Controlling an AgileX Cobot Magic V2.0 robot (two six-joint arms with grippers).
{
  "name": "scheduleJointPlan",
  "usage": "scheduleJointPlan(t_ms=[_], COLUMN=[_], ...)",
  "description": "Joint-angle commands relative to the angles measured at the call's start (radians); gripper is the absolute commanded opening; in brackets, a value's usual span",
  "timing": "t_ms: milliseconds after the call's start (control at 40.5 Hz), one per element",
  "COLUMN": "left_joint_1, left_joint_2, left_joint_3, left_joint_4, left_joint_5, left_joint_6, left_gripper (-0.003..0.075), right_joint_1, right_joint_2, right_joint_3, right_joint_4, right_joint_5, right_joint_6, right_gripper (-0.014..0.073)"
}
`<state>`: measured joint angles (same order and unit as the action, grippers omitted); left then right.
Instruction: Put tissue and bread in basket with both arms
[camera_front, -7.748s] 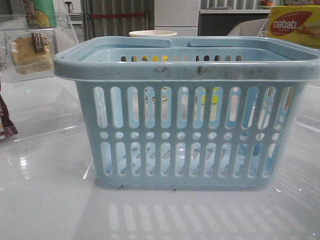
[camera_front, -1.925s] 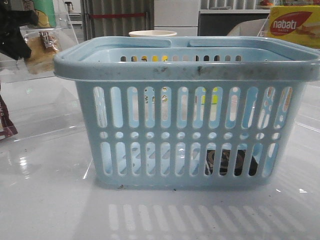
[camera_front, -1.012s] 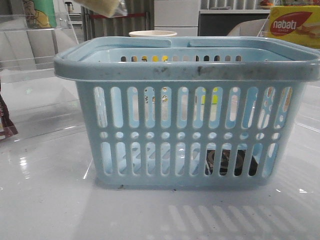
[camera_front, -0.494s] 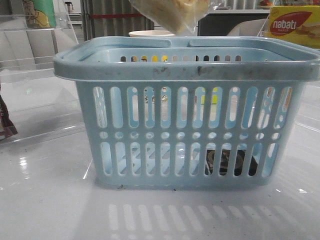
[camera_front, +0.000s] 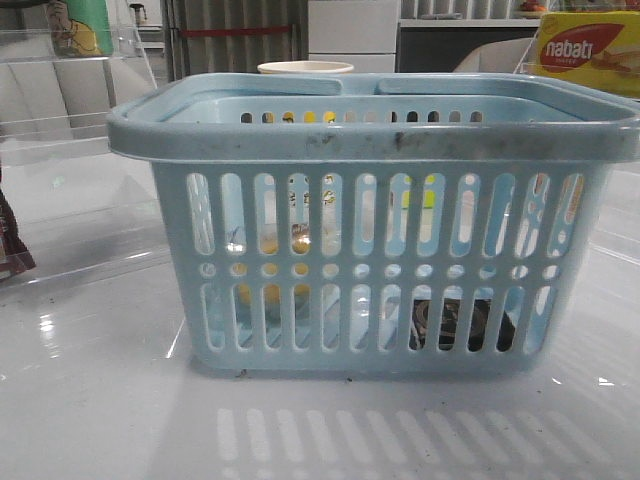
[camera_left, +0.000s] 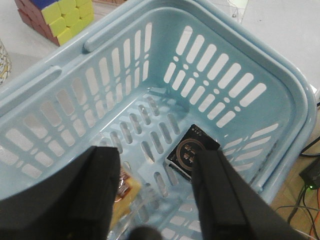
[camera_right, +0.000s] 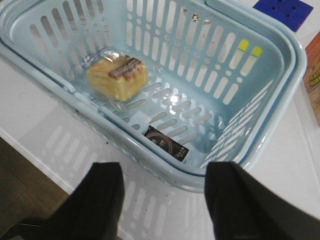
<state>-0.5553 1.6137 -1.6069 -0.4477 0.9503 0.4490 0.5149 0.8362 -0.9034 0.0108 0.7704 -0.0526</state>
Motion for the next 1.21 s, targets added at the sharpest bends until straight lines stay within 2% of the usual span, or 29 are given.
scheduleJointPlan(t_ms=[0,148,321,419,543,666,864,1061,1184], left_joint_1=[-0.009,-0.009,-0.009,-0.009,-0.009,-0.009,-0.006,-0.006,-0.006], left_joint_2=[-0.043,-0.099,-0.242,-0.33,-0.439,-0.551,-0.738,-0.88,-0.905], left_joint_3=[-0.03,0.036,0.193,0.279,0.38,0.464,0.604,0.739,0.772], left_joint_4=[-0.035,-0.035,-0.033,0.016,0.141,0.297,0.313,0.313,0.313], left_joint_5=[-0.028,-0.017,-0.047,-0.05,-0.047,-0.057,-0.16,-0.331,-0.369], left_joint_6=[0.01,0.04,0.054,0.054,-0.046,-0.201,-0.283,-0.283,-0.283], left_gripper=[0.0424,0.0424,0.0424,0.0424,0.0424,0.0424,0.0424,0.0424,0.0424], right_joint_1=[0.002,0.002,0.002,0.002,0.002,0.002,0.002,0.002,0.002], right_joint_2=[-0.009,-0.009,-0.009,-0.009,-0.009,-0.009,-0.009,-0.009,-0.035], right_joint_3=[-0.027,-0.027,-0.027,-0.027,-0.027,-0.027,-0.027,-0.027,-0.026], right_joint_4=[-0.011,-0.011,-0.011,-0.011,-0.011,-0.011,-0.011,-0.011,-0.011], right_joint_5=[-0.066,-0.066,-0.066,-0.066,-0.066,-0.067,-0.075,-0.059,0.002], right_joint_6=[-0.007,-0.007,-0.007,-0.007,-0.007,-0.007,-0.007,-0.007,0.0], right_gripper=[0.0477,0.0477,0.0477,0.0477,0.0477,0.0477,0.0477,0.0477,0.0477])
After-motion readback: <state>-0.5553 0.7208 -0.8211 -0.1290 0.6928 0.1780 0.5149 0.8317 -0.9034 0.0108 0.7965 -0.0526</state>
